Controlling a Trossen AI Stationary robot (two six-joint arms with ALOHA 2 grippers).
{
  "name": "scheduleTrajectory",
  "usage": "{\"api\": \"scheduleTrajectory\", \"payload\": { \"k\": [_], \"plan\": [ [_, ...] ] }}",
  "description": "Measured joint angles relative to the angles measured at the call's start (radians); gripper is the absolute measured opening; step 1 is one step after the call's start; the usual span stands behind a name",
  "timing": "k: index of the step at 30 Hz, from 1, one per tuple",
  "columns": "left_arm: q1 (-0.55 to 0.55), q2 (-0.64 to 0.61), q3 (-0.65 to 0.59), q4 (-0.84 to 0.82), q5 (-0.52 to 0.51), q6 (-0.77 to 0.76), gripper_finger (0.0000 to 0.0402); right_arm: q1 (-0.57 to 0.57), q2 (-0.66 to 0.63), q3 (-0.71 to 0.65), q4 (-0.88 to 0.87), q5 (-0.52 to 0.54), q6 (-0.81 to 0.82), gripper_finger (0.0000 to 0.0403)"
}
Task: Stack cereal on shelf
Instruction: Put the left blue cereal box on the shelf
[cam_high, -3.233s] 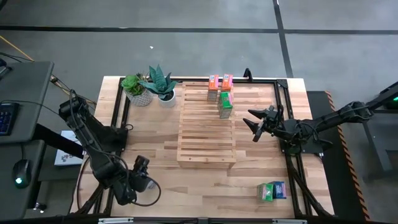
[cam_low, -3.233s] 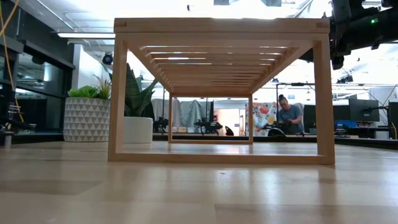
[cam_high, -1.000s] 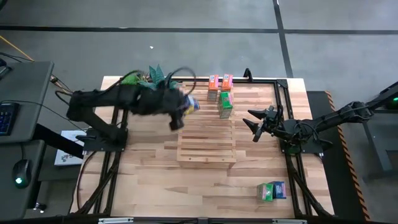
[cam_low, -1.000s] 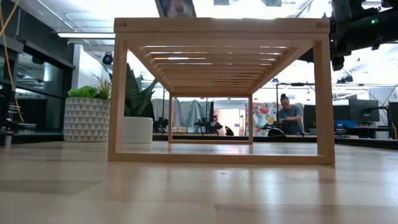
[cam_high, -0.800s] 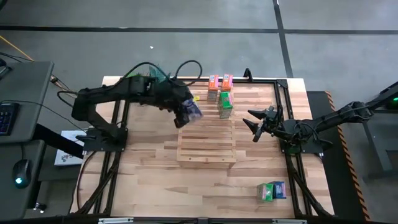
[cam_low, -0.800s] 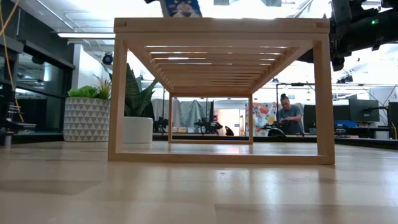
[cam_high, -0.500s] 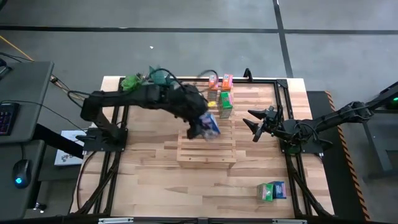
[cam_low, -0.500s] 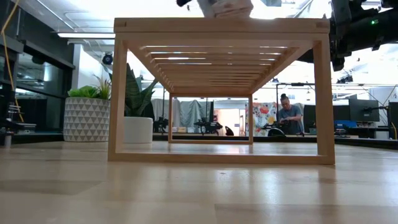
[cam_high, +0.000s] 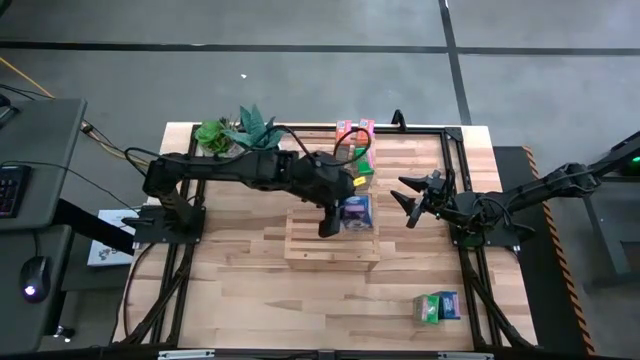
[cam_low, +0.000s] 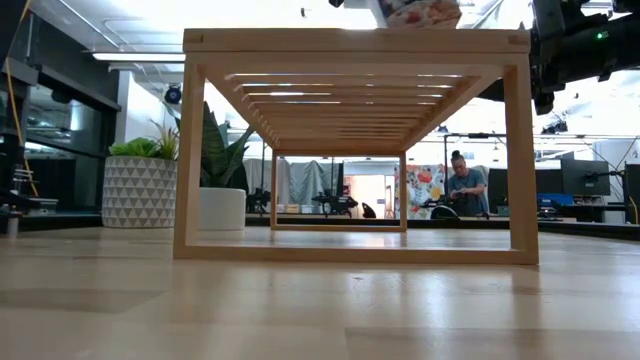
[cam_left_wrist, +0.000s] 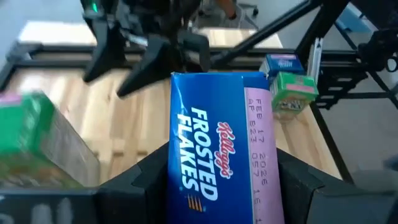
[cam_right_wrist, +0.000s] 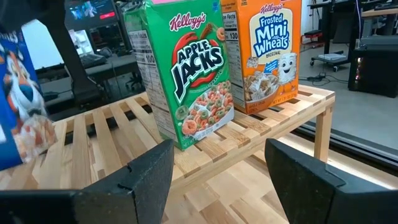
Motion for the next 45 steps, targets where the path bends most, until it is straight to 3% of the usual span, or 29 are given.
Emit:
{"api": "scheduleTrajectory", "payload": {
  "k": [22, 28, 45],
  "plan": [
    [0.008, 0.079, 0.000, 0.060, -0.001, 0.092, 0.0190, 0.000, 0.006, 0.000, -0.007, 0.000, 0.000, 0.0246],
    [0.000, 0.079, 0.000, 0.055, 0.028, 0.207, 0.0192, 0.000, 0.006, 0.000, -0.006, 0.001, 0.000, 0.0246],
    [0.000, 0.075, 0.013, 0.040, 0.027, 0.194, 0.0254, 0.000, 0.007, 0.000, -0.006, 0.002, 0.000, 0.0246]
  ]
}}
